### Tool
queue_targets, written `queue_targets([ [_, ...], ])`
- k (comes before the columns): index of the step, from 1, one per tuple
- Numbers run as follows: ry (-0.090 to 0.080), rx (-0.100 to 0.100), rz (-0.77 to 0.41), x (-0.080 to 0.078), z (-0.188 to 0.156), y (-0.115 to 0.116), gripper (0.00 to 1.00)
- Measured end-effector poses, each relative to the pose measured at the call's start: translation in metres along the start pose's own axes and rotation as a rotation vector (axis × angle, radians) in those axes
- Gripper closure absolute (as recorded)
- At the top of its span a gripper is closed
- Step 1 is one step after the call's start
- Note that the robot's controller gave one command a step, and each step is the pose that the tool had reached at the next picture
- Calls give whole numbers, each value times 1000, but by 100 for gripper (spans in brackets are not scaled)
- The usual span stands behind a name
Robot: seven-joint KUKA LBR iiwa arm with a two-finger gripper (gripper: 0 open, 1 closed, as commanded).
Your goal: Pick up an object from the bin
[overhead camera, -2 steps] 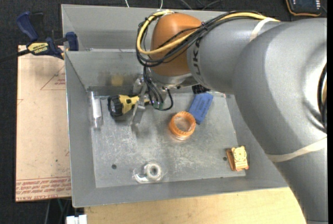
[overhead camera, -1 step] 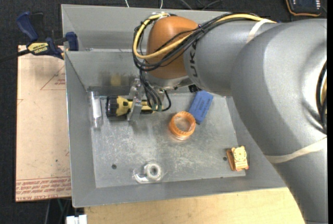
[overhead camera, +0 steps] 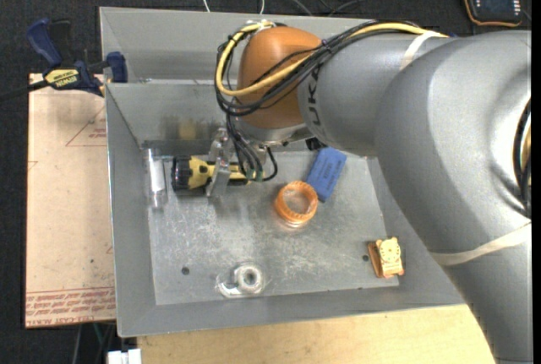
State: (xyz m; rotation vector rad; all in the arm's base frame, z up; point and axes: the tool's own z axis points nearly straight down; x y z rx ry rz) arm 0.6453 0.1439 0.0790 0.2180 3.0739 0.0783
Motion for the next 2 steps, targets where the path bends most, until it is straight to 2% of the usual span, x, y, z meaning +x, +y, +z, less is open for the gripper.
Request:
queue_targets([
  [1,3,1,-6,-11,-101,13,100],
  [2,16,4,-17,24,-130,16,100],
])
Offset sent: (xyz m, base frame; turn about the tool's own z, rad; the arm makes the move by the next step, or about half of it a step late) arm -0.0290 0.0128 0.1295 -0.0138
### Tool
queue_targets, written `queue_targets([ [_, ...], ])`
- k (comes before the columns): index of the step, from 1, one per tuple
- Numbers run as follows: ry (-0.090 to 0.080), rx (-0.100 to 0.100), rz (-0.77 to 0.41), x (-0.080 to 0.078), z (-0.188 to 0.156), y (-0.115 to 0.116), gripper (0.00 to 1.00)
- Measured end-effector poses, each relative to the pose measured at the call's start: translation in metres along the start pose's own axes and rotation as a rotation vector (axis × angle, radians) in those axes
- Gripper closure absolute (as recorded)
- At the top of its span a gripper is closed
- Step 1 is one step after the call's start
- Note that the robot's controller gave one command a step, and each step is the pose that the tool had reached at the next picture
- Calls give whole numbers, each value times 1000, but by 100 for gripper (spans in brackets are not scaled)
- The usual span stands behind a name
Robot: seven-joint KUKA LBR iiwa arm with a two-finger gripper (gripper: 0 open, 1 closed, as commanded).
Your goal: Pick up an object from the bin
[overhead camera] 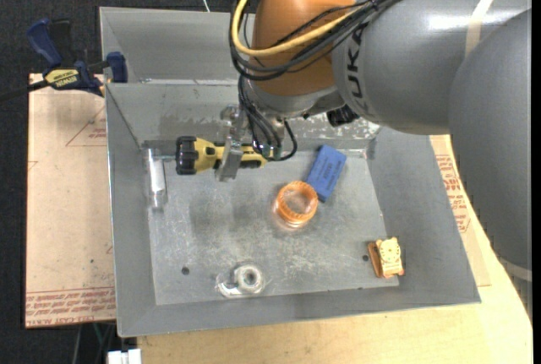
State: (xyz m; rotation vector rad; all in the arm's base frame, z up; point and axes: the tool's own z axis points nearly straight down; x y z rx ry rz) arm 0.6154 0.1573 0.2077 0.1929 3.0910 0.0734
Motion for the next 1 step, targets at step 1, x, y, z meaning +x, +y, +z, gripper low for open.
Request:
queue_targets([
  [1,-12,-4,-11,8,16,-27,100],
])
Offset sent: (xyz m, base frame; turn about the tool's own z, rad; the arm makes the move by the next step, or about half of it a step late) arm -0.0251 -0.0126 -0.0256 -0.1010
